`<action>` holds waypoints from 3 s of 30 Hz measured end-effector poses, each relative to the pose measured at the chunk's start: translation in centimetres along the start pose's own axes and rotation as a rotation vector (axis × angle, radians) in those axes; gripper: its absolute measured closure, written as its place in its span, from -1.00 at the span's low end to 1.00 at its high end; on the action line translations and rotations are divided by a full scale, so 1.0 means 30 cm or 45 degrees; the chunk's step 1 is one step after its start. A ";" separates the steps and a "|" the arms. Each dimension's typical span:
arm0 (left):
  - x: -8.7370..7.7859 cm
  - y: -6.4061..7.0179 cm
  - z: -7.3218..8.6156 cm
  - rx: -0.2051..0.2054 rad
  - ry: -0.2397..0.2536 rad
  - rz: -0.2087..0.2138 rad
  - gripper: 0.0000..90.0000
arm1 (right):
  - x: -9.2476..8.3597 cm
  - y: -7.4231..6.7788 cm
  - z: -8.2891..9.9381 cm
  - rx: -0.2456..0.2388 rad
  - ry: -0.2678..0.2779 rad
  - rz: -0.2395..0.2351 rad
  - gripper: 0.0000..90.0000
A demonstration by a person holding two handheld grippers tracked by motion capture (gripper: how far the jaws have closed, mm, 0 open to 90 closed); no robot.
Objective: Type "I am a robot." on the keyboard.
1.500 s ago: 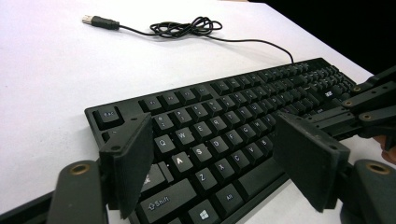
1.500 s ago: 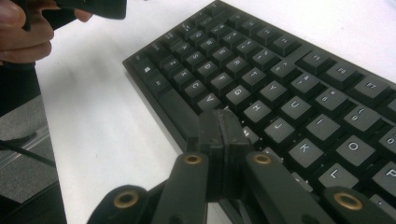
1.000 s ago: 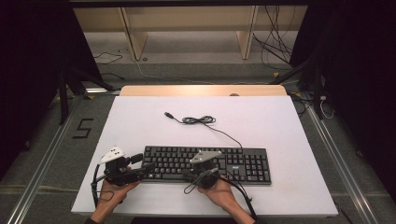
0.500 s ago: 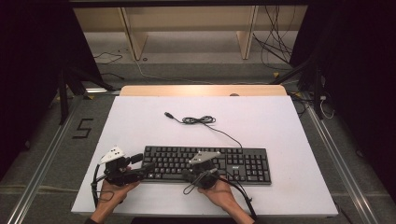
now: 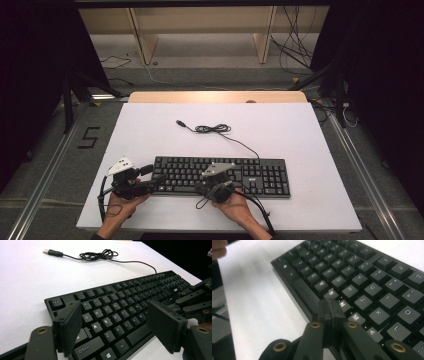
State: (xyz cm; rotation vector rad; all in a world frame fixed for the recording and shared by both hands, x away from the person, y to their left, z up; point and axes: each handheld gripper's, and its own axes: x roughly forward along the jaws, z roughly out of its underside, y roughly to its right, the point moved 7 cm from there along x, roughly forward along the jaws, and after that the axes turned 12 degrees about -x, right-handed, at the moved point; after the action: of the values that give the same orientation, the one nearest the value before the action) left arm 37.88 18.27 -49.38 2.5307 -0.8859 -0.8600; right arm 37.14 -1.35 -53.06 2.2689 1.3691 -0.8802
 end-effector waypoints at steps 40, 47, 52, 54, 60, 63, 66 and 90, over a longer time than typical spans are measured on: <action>0.044 -0.030 0.008 0.003 -0.064 -0.096 0.40 | -0.123 0.025 -0.045 0.060 0.191 -0.020 0.41; 0.063 -0.038 0.019 0.038 -0.119 -0.140 0.83 | -0.144 0.018 -0.047 0.062 0.219 -0.028 0.19; 0.078 -0.041 0.022 0.044 -0.146 -0.152 0.97 | -0.155 0.016 -0.046 0.061 0.229 -0.022 0.06; 0.086 -0.042 0.022 0.050 -0.157 -0.155 0.97 | -0.156 0.017 -0.043 0.064 0.226 -0.020 0.03; 0.104 -0.042 0.027 0.056 -0.189 -0.169 0.98 | -0.162 0.015 -0.038 0.067 0.230 -0.017 -0.03; 0.109 -0.044 0.030 0.061 -0.204 -0.173 0.98 | -0.167 0.012 -0.037 0.067 0.233 -0.017 -0.06; 0.112 -0.045 0.032 0.059 -0.216 -0.177 0.98 | -0.166 0.010 -0.035 0.070 0.235 -0.017 -0.08; 0.125 -0.053 0.036 0.051 -0.254 -0.195 0.98 | -0.176 0.003 -0.027 0.068 0.239 -0.013 -0.16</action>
State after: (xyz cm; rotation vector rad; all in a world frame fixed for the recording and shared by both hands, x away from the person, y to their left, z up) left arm 40.25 16.93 -52.59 2.6082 -0.7804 -1.1697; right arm 35.69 -4.42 -48.94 2.4401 1.4521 -0.7300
